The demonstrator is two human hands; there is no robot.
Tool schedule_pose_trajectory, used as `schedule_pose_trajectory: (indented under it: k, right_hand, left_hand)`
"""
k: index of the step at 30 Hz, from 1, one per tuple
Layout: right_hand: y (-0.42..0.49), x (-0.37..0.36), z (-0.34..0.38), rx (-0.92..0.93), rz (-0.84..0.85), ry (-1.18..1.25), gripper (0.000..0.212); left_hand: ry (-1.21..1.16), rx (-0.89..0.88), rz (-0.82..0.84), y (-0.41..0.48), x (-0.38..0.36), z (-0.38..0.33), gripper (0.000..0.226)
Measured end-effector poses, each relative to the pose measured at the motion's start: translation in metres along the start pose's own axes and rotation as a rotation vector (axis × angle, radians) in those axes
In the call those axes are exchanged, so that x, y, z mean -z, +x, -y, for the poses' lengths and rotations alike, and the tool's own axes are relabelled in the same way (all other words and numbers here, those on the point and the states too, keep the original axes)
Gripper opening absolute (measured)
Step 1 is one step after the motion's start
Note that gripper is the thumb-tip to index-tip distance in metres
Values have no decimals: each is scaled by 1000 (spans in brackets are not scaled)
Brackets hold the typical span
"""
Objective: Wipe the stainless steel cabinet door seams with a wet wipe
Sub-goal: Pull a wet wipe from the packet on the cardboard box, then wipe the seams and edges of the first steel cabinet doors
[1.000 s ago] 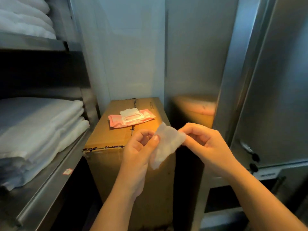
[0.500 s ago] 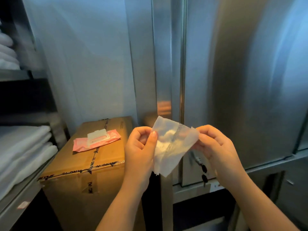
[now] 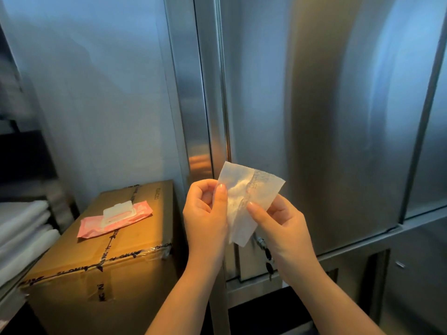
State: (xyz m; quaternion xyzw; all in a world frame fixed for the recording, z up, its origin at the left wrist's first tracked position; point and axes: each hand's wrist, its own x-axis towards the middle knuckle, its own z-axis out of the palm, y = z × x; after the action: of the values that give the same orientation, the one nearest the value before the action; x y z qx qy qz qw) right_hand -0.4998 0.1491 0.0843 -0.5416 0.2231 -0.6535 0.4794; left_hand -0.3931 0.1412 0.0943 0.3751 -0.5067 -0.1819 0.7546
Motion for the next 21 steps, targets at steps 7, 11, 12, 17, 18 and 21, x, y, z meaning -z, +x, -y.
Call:
schedule_pose_trajectory:
  k: [7,11,12,17,18,21]
  right_hand:
    - [12,16,10,8,-59,55,15]
    - [25,29,14,-21,-128,79,14]
    - [29,31,16,-32,-133,97,14]
    - [54,41,34,-40,-121,69,8]
    - [61,42,38,-30,-127,46,8]
    - [88,41,54,34,-150,-9,12]
  left_hand:
    - [45,-57,-8,-2,-23,8,7]
    - [57,-83,7,1,-31,9,10]
    - [66,-92,7,3,-33,9,12]
    - [220,-220,6,18,-39,1,11]
    - [280,-267,3,23,-38,-1,11]
    - [455,-444,5,40,-36,-13,7]
